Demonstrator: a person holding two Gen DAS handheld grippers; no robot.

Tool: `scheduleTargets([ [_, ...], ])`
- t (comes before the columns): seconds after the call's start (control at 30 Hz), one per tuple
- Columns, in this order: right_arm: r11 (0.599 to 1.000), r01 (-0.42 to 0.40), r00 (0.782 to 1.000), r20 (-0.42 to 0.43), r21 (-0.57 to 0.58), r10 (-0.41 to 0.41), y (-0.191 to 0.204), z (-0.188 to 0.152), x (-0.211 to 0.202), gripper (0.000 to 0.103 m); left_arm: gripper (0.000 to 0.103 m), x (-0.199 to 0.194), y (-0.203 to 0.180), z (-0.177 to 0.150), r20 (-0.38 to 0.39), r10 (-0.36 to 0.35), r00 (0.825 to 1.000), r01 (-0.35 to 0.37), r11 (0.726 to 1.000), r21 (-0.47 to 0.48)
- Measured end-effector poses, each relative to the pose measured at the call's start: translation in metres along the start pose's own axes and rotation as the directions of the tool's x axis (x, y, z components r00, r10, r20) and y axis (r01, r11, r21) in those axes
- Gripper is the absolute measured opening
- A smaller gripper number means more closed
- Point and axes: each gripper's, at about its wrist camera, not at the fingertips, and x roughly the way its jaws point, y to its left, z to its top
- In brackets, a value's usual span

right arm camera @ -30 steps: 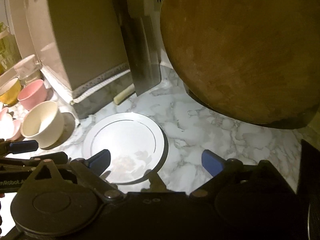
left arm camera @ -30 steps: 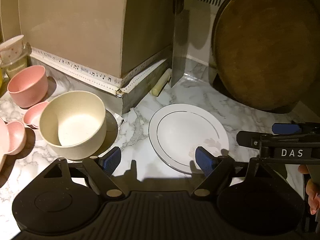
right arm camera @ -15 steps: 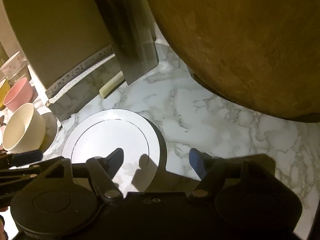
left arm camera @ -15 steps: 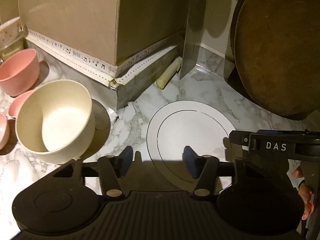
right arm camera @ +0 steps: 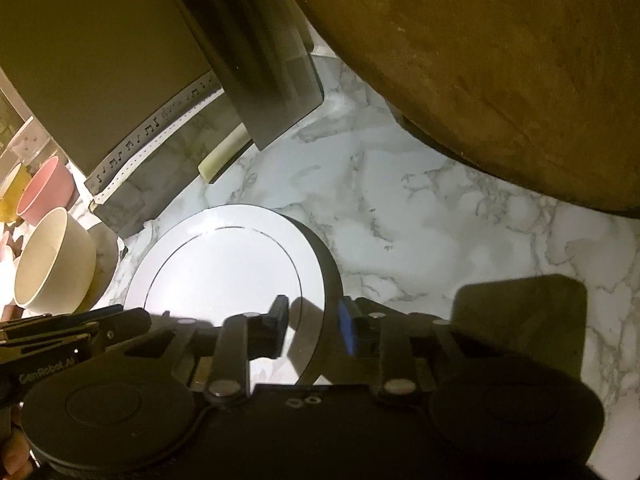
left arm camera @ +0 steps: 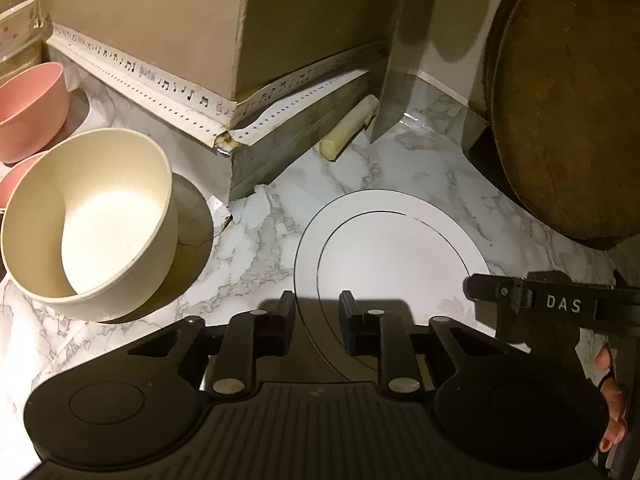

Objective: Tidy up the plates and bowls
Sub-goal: 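Lower the large white plate onto the small white plate with both tools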

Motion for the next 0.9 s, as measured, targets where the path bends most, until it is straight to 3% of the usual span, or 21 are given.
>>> scheduleTargets([
  [0.13,1.000,-0.013,1.000,-0.006,0.011,0.013,-0.002,-0.001,0.001,0.014,0.013,0.004,0.005,0.001,-0.004,-0.008,1.000,0.008,1.000,-0.016],
  [0.9,1.000,-0.019,0.999,0.030,0.004,0.019,0.001,-0.017,-0.023,0.010,0.012,-0.017,0.008,-0.009,0.015,-0.058,0.998,0.058,0.998,-0.005],
])
